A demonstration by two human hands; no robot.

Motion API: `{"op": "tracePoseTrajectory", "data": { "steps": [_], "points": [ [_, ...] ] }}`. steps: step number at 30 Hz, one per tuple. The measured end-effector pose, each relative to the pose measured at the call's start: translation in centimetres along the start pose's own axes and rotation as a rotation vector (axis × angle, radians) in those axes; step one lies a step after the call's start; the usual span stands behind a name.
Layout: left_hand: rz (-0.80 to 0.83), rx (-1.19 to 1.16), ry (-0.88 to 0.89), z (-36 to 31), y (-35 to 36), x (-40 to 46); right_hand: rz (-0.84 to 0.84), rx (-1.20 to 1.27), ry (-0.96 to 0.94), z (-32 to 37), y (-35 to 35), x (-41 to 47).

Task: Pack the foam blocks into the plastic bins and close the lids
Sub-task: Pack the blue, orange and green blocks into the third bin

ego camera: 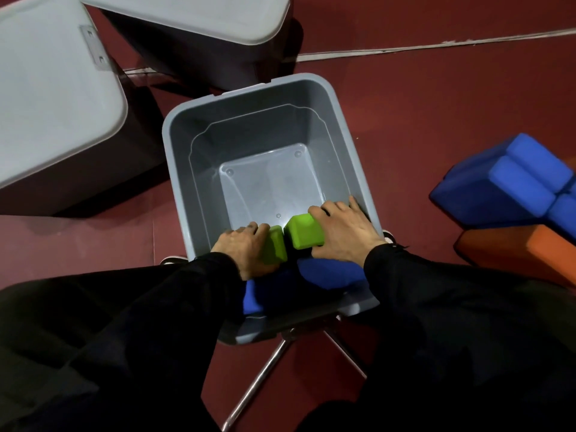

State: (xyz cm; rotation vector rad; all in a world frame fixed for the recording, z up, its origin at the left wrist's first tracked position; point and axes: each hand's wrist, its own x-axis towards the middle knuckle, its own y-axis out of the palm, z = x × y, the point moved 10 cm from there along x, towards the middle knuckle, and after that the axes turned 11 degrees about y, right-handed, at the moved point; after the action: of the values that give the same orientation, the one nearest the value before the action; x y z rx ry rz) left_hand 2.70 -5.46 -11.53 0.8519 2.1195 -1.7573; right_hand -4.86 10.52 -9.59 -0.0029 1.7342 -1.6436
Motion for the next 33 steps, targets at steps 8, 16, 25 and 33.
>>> {"op": "tracePoseTrajectory", "data": {
  "steps": [8, 16, 25, 33],
  "points": [
    [-0.034, 0.04, -0.053, 0.9, -0.9, -0.7, -0.084, 0.081, 0.033, 0.7, -1.1, 0.5],
    [-0.088, 0.108, -0.056, 1.5, -1.4, -1.3, -0.163, -0.003, -0.159, 2.9, -2.5, -0.4],
    [-0.021, 0.012, 0.142, 0.6, 0.0, -0.2, 0.024, -0.059, -0.08, 2.0, 3.3, -0.9],
    [0.062, -0.11, -0.116, 2.8, 1.7, 0.7, 0.018, -0.023, -0.027, 3.0, 3.0, 0.7]
  ]
}}
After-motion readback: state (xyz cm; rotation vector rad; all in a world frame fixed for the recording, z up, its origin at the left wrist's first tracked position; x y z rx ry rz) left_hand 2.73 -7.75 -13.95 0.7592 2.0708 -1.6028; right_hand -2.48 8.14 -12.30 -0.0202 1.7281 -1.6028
